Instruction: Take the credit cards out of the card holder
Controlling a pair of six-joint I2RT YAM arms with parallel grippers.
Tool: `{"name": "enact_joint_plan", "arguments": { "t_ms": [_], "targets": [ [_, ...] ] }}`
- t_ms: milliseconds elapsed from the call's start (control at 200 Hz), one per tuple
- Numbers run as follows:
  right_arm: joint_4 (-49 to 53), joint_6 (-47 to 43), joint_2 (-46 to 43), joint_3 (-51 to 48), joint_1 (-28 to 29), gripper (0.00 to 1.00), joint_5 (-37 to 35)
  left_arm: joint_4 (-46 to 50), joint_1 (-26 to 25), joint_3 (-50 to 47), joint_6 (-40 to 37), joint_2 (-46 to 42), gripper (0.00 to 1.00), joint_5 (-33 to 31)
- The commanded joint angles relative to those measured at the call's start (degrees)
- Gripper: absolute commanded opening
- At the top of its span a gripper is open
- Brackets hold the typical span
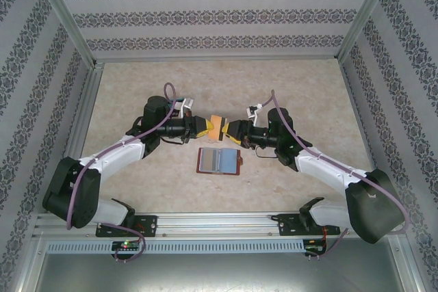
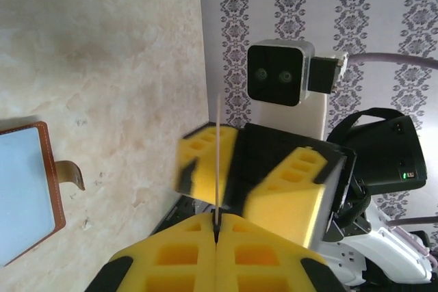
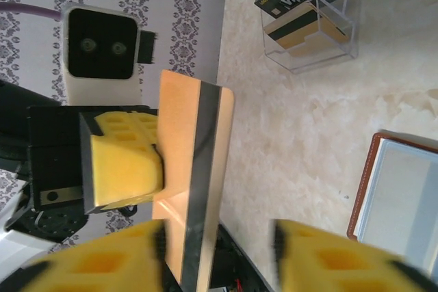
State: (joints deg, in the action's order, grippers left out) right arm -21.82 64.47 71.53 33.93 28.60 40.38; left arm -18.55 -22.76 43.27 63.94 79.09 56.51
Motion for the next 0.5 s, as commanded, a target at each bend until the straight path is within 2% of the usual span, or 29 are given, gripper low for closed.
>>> {"name": "enact_joint_plan", "arguments": {
  "t_ms": [0,90,170,280,370,495],
  "targets": [
    [2.0,-2.0,-1.3,0.1,-0.7,0.72,-0.3,9.0,0.0,3.6,-7.2,-2.1,0.0,-0.3],
    [5.8,-3.7,-3.3,-0.3,-1.2,0.85,-2.3,21.9,0.9,7.4,-15.4,-2.6,0.0,-1.9],
    [10.3,-6.2,-5.3,-0.2,-1.4,0.97,-4.1,39.7,1.0,13.7,-29.1,-2.3,0.0,-7.1],
    [16.8,-10.3,-7.6,1.1,-1.4,0.98,-5.7,57.1,1.1,21.6,-43.2,-0.7,0.0,-17.4],
    [21.5,-13.2,-8.6,2.6,-1.4,0.98,-6.8,63.4,1.1,25.3,-49.8,0.5,0.0,-26.0],
    [25.2,-16.0,-9.5,4.0,-1.4,0.98,-8.1,63.4,1.0,25.9,-58.0,-0.2,0.0,-37.0]
  ]
}}
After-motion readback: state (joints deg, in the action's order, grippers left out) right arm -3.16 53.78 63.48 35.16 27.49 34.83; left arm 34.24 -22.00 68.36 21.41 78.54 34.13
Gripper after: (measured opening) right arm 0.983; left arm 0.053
